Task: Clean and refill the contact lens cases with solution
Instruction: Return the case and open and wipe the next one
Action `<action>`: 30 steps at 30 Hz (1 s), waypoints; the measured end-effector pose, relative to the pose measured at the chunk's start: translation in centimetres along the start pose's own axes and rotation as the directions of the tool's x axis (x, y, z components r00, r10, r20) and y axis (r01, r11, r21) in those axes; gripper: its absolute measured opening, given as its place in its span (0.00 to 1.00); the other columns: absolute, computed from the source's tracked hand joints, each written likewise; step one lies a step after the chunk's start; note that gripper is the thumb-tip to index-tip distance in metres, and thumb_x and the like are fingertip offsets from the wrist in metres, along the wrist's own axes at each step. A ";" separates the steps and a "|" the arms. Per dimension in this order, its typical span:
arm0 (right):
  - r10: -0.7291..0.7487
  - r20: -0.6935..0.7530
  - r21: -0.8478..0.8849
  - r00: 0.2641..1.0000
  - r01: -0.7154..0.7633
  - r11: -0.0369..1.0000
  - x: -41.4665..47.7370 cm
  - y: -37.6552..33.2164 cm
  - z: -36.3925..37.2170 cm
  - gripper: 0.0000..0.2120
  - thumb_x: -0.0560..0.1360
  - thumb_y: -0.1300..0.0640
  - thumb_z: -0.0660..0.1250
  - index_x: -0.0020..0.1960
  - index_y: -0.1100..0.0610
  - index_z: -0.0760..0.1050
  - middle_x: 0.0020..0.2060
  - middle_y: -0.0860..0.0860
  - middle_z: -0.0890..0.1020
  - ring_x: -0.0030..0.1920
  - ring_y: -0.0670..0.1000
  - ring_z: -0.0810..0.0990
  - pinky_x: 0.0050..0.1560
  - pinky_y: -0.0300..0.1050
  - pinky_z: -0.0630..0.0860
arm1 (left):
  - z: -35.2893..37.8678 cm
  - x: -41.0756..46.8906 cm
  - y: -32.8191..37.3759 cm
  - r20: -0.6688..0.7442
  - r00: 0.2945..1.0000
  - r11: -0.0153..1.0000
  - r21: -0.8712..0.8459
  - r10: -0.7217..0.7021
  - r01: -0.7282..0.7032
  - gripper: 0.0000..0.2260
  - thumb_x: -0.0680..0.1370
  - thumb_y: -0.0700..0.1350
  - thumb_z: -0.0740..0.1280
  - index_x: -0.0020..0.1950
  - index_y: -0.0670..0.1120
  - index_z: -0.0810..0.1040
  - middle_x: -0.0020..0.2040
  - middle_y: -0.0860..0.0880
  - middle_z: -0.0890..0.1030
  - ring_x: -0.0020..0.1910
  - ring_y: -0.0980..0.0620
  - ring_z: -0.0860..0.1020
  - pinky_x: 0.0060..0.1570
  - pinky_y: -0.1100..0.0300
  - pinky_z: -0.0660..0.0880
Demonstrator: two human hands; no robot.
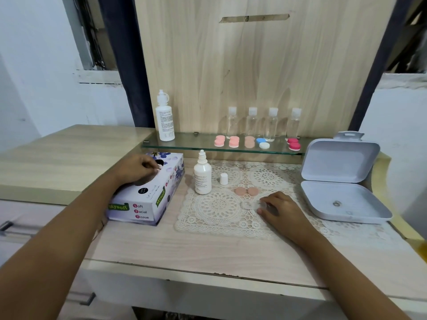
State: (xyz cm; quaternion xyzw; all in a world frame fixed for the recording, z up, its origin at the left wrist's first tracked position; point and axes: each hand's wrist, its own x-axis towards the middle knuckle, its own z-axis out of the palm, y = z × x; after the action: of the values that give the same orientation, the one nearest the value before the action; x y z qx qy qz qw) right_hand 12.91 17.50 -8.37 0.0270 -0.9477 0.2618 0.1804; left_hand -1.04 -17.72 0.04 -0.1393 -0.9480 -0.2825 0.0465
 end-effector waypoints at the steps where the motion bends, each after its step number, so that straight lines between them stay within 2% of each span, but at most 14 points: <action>1: 0.003 0.000 0.001 1.000 -0.003 1.000 0.0 0.0 0.0 0.13 0.74 0.53 0.68 0.57 0.56 0.78 0.46 0.47 0.73 0.54 0.52 0.73 0.52 0.40 0.66 | 0.0 -0.1 0.1 -0.012 1.000 1.000 -0.028 0.006 -0.006 0.03 0.75 0.41 0.69 0.47 0.46 0.81 0.38 0.52 0.79 0.36 0.57 0.74 0.34 0.72 0.67; 3: 0.002 -0.001 0.000 1.000 -0.002 1.000 0.0 0.0 0.0 0.13 0.74 0.53 0.68 0.57 0.56 0.78 0.46 0.46 0.73 0.54 0.51 0.73 0.52 0.39 0.65 | -0.1 -0.1 0.2 -0.023 1.000 0.999 -0.041 0.021 -0.022 0.03 0.75 0.39 0.69 0.47 0.46 0.81 0.41 0.51 0.80 0.37 0.57 0.74 0.34 0.76 0.66; 4: 0.002 -0.002 0.001 1.000 -0.002 1.000 0.0 0.0 0.0 0.13 0.74 0.53 0.68 0.56 0.56 0.78 0.46 0.47 0.73 0.54 0.51 0.73 0.51 0.39 0.65 | -0.2 0.0 0.1 -0.024 0.999 0.999 -0.040 0.023 -0.024 0.04 0.75 0.39 0.69 0.47 0.47 0.81 0.44 0.50 0.81 0.40 0.55 0.76 0.37 0.75 0.67; 6: 0.004 -0.002 0.004 1.000 -0.004 1.000 0.0 0.0 0.0 0.13 0.74 0.53 0.68 0.56 0.56 0.78 0.46 0.47 0.73 0.53 0.51 0.73 0.52 0.39 0.66 | -0.6 0.0 -0.1 -0.027 1.000 0.999 -0.045 0.006 -0.007 0.05 0.74 0.38 0.69 0.49 0.46 0.80 0.48 0.48 0.82 0.46 0.51 0.77 0.42 0.67 0.69; 8: 0.003 -0.001 0.004 1.000 -0.003 1.000 0.1 0.1 0.0 0.13 0.74 0.53 0.68 0.56 0.56 0.78 0.46 0.47 0.73 0.54 0.51 0.73 0.52 0.40 0.66 | -0.9 0.1 0.1 -0.029 0.999 0.999 -0.034 -0.015 0.014 0.07 0.74 0.38 0.69 0.51 0.45 0.80 0.49 0.47 0.82 0.47 0.51 0.76 0.42 0.62 0.68; 10: 0.002 -0.002 0.005 1.000 -0.002 1.000 0.1 0.1 0.0 0.12 0.74 0.53 0.68 0.56 0.56 0.78 0.47 0.48 0.74 0.53 0.52 0.73 0.52 0.41 0.67 | -1.1 0.1 0.5 -0.035 0.999 1.000 0.027 -0.002 0.003 0.07 0.74 0.39 0.69 0.52 0.44 0.81 0.47 0.48 0.80 0.46 0.52 0.75 0.42 0.62 0.65; 12: 0.003 -0.002 0.001 1.000 -0.003 1.000 0.0 0.0 0.0 0.12 0.74 0.53 0.68 0.56 0.56 0.78 0.47 0.49 0.75 0.53 0.52 0.73 0.52 0.41 0.67 | -1.4 -0.1 1.1 -0.060 0.998 0.996 0.087 0.025 -0.020 0.04 0.74 0.40 0.69 0.48 0.45 0.81 0.41 0.51 0.78 0.44 0.52 0.74 0.38 0.64 0.65; 15: -0.003 -0.008 0.000 1.000 0.003 1.000 0.0 0.0 0.0 0.12 0.74 0.53 0.68 0.56 0.56 0.78 0.47 0.49 0.74 0.52 0.53 0.74 0.52 0.41 0.67 | -1.7 -0.2 1.6 -0.100 0.994 0.997 0.059 0.052 -0.046 0.03 0.74 0.40 0.69 0.41 0.47 0.80 0.38 0.54 0.76 0.39 0.56 0.73 0.37 0.65 0.66; 19: -0.006 -0.012 -0.006 1.000 0.006 1.000 0.0 0.1 0.0 0.12 0.74 0.53 0.68 0.55 0.56 0.78 0.47 0.49 0.75 0.52 0.53 0.74 0.51 0.41 0.67 | -1.6 -0.2 1.7 -0.147 0.983 0.994 -0.022 0.106 -0.110 0.04 0.75 0.43 0.69 0.40 0.48 0.79 0.48 0.49 0.75 0.47 0.52 0.74 0.49 0.57 0.70; 20: -0.007 -0.011 -0.007 1.000 0.007 1.000 0.0 0.1 0.0 0.12 0.74 0.53 0.68 0.55 0.56 0.78 0.47 0.50 0.75 0.52 0.53 0.73 0.51 0.40 0.66 | -1.5 -0.3 1.8 -0.161 0.982 0.992 -0.059 0.103 -0.113 0.03 0.76 0.43 0.68 0.42 0.47 0.78 0.48 0.50 0.76 0.47 0.52 0.74 0.47 0.58 0.69; 22: -0.008 -0.005 -0.009 1.000 0.007 1.000 0.0 0.0 0.0 0.12 0.74 0.53 0.68 0.55 0.56 0.78 0.47 0.50 0.75 0.52 0.52 0.73 0.50 0.40 0.66 | -1.3 -0.6 2.2 -0.186 0.980 0.987 -0.127 0.076 -0.100 0.04 0.78 0.44 0.65 0.44 0.47 0.76 0.43 0.52 0.77 0.38 0.55 0.73 0.36 0.59 0.67; 24: -0.010 -0.006 -0.006 1.000 0.010 1.000 0.0 0.0 0.0 0.12 0.74 0.53 0.68 0.55 0.56 0.78 0.47 0.50 0.75 0.52 0.53 0.73 0.50 0.40 0.66 | -1.2 -0.7 2.3 -0.200 0.977 0.986 -0.131 0.075 -0.103 0.05 0.78 0.45 0.64 0.42 0.50 0.74 0.40 0.53 0.76 0.35 0.55 0.71 0.33 0.61 0.66; 28: -0.013 -0.009 0.002 1.000 0.013 1.000 -0.1 0.0 -0.1 0.11 0.74 0.54 0.68 0.54 0.56 0.78 0.47 0.50 0.75 0.52 0.53 0.74 0.51 0.41 0.67 | -1.5 -0.9 2.4 -0.099 0.992 0.994 -0.068 0.075 -0.082 0.02 0.75 0.45 0.69 0.43 0.51 0.77 0.43 0.53 0.78 0.45 0.53 0.75 0.42 0.60 0.68; 30: -0.014 -0.012 0.008 1.000 0.014 1.000 -0.1 0.0 -0.2 0.11 0.74 0.54 0.68 0.54 0.56 0.79 0.46 0.50 0.75 0.51 0.52 0.74 0.51 0.41 0.67 | -1.6 -1.3 2.6 0.025 0.998 0.997 -0.037 0.063 -0.063 0.06 0.72 0.45 0.72 0.46 0.52 0.77 0.44 0.54 0.78 0.43 0.54 0.76 0.40 0.63 0.69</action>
State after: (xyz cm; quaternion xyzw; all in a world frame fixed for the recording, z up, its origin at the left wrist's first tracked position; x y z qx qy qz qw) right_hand 13.02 17.55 -8.25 0.0326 -0.9455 0.2643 0.1876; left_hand 0.96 -16.80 2.56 -0.1735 -0.9384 -0.2959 0.0406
